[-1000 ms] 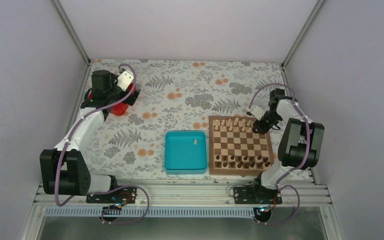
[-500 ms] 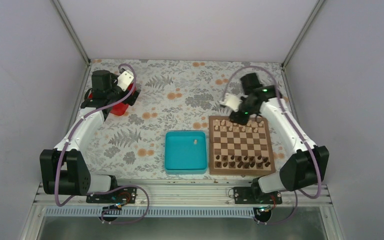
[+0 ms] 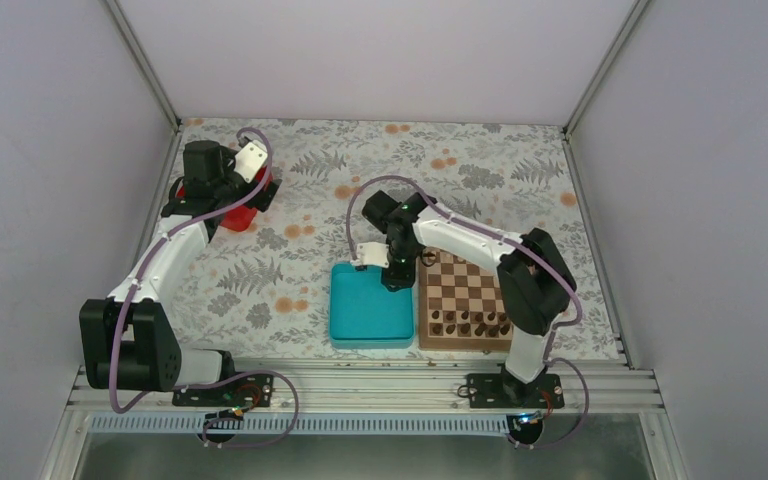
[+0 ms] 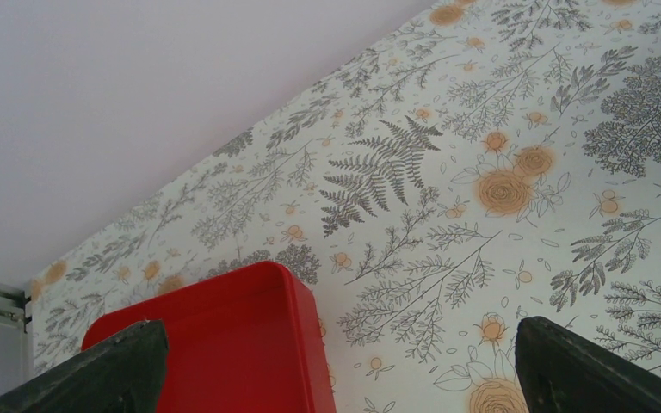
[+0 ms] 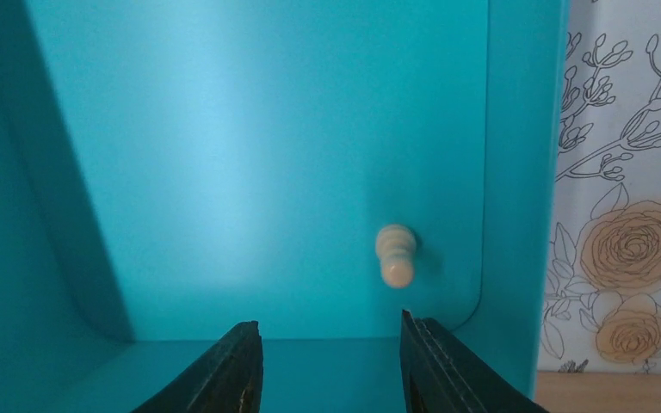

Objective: Set up the chess pieces on the board
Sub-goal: Pick up the chess piece from the storage box.

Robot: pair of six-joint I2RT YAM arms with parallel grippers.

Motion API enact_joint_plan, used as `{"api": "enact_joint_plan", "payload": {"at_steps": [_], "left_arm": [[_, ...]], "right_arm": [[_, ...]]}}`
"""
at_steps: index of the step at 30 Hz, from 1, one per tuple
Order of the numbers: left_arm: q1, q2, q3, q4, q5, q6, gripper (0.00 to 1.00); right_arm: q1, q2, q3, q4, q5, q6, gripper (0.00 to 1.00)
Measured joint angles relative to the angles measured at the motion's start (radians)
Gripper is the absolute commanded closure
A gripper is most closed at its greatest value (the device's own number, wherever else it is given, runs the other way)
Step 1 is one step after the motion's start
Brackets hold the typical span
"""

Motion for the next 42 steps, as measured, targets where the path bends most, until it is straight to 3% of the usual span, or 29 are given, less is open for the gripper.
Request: {"api": "enact_joint_plan", "payload": {"at_steps": [25, 32, 42], "left_arm": [[0.000, -0.007, -0.003, 0.000, -0.004, 0.000, 0.00], [0.000, -0.007, -0.003, 0.000, -0.003, 0.000, 0.00], [0.000, -0.007, -0.003, 0.000, -0.003, 0.000, 0.00]], "right_arm": [[0.000, 0.128, -0.004, 0.104, 0.060, -0.018, 0.62], [0.000, 0.133, -0.014, 0.121, 0.060, -0.021, 0.89], [-0.019, 0.046, 0.006, 0.069, 0.089, -0.014, 0.92]]}}
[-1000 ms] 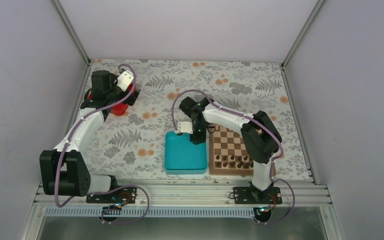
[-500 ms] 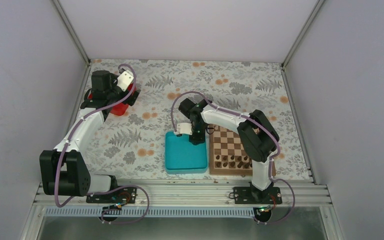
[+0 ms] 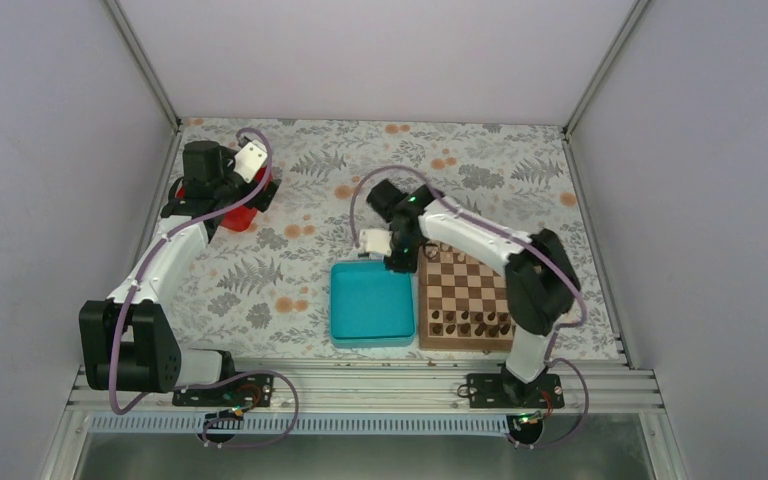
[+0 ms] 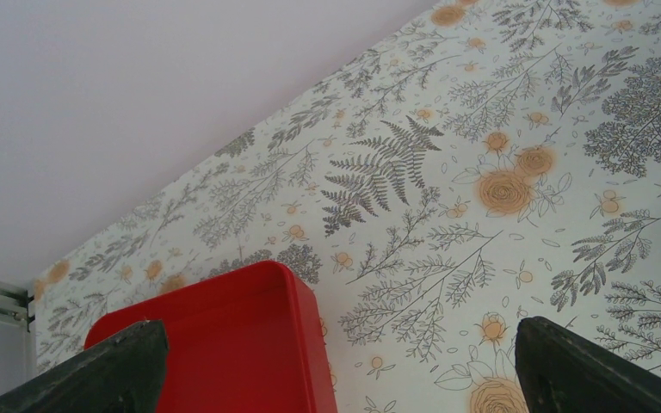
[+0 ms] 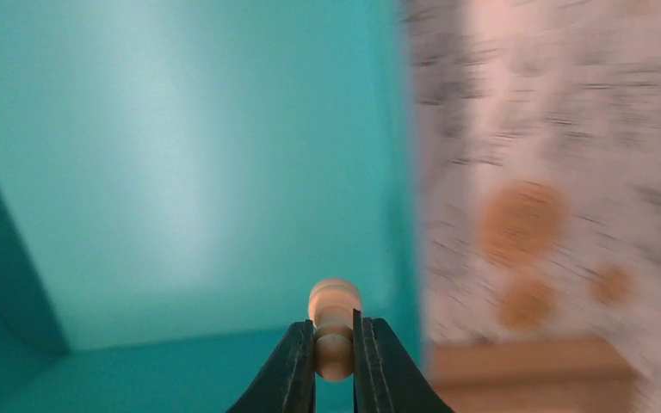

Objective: Set up the chess pieces on the board
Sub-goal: Pick up the chess piece from the storage box, then place the chess piece on the chessboard.

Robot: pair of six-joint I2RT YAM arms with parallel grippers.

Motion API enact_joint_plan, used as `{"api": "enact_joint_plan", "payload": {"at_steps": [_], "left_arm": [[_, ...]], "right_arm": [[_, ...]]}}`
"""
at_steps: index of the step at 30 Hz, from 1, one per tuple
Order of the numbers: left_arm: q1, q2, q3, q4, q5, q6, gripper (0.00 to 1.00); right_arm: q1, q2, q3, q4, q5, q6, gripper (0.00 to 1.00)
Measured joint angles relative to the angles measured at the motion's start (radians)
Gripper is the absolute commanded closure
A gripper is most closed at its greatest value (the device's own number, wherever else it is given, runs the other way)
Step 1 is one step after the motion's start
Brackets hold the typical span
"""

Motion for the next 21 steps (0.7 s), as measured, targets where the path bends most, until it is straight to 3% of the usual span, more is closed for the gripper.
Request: {"api": "enact_joint_plan", "payload": {"at_steps": [4, 11, 21], "left_arm": [[0.000, 0.000, 0.000, 0.000, 0.000, 0.000, 0.00], [0.000, 0.000, 0.000, 0.000, 0.000, 0.000, 0.00], [0.000, 0.000, 0.000, 0.000, 0.009, 0.000, 0.00]], "right_arm": [[-0.085, -0.140, 0.089, -0.054, 0.005, -0.002, 0.92], [-0.462, -0.406, 0.164, -0.123, 0.016, -0.051, 0.92], [-0.863, -0.535, -0.055, -0.183, 0.019, -0.169, 0.91]]}}
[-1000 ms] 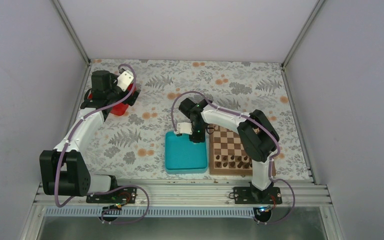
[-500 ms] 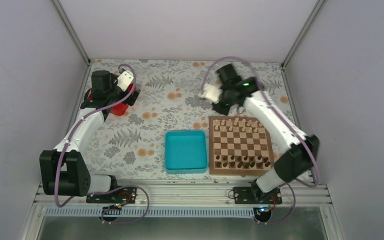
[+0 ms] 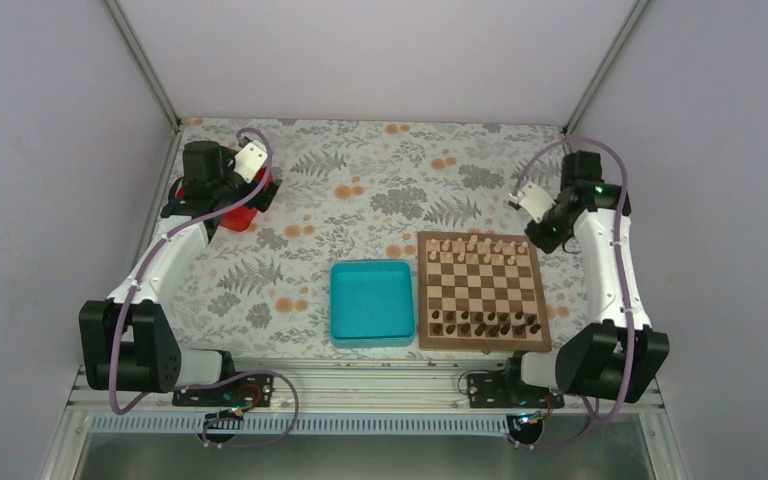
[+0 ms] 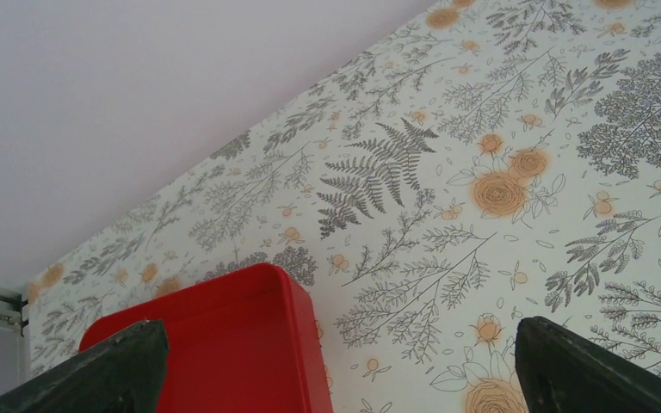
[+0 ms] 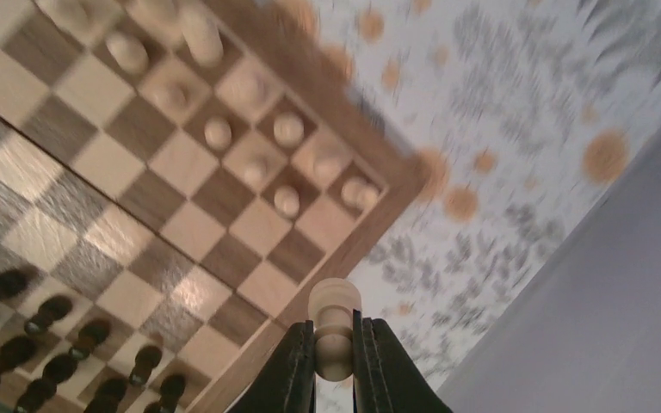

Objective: Set up the chess pieces on the board
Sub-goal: Place the chess piece on the chessboard.

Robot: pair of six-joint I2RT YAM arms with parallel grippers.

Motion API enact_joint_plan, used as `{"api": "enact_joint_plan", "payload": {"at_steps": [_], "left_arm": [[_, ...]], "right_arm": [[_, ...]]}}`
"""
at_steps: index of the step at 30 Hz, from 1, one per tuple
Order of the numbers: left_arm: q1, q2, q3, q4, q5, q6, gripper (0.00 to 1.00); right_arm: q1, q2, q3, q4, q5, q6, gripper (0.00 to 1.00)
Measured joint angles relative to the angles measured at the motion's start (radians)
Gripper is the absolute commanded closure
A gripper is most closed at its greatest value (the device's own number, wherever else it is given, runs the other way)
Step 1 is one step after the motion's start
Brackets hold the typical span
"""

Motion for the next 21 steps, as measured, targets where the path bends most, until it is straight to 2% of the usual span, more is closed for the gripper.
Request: {"api": "enact_joint_plan", "payload": {"at_steps": [7, 21], "left_arm": [[0.000, 0.000, 0.000, 0.000, 0.006, 0.000, 0.00], [0.000, 0.000, 0.000, 0.000, 0.006, 0.000, 0.00]], "right_arm": [[-0.170, 0.027, -0.156, 0.045, -0.032, -0.078, 0.91], [-0.181, 0.257, -0.225, 0.216, -0.100, -0.092, 0.89]]}}
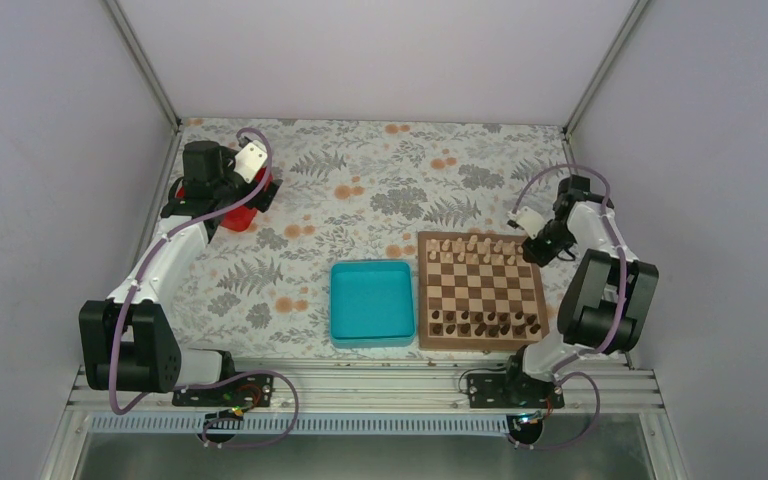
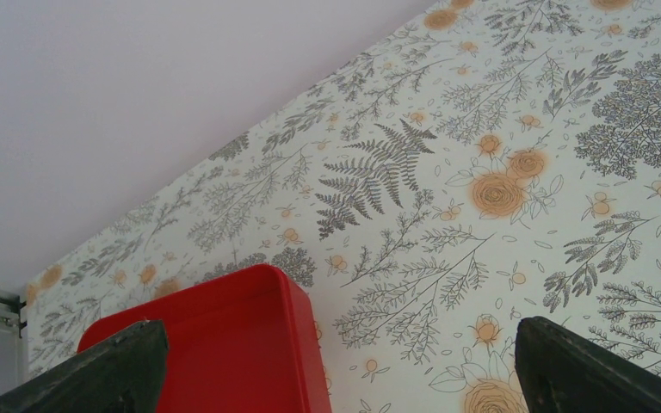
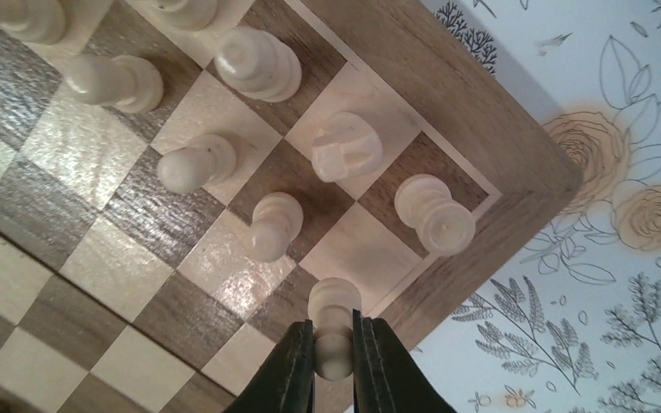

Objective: Set up the chess pieces on the board
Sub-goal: Place the chess piece on the chessboard.

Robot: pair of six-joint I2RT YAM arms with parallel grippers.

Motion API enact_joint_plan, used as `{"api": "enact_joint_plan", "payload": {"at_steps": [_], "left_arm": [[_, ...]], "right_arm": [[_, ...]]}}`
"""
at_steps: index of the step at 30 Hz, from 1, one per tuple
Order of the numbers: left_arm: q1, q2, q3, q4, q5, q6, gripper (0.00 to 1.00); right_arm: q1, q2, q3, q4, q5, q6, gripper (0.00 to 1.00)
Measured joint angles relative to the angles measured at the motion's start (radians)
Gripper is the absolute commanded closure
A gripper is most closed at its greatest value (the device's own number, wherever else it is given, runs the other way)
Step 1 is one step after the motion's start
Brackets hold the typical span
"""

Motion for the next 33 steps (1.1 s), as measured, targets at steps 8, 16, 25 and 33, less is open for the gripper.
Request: {"api": "enact_joint_plan", "payload": {"at_steps": [8, 16, 25, 33], "left_arm": [[0.000, 0.000, 0.000, 0.000, 0.000, 0.000, 0.00], [0.000, 0.000, 0.000, 0.000, 0.000, 0.000, 0.00], [0.000, 0.000, 0.000, 0.000, 0.000, 0.000, 0.00], [0.000, 0.000, 0.000, 0.000, 0.000, 0.000, 0.00]], "right_arm": [[-0.013, 0.031, -0.021, 0.050, 0.000, 0.002, 0.88], [-0.021, 0.051, -0.029, 0.076, -0.003, 0.002, 0.87], [-0.021, 0.065, -0.031, 0.091, -0.013, 0.001, 0.79], [-0.021, 0.064, -0.031, 0.085, -0.016, 0.002, 0.72]]}}
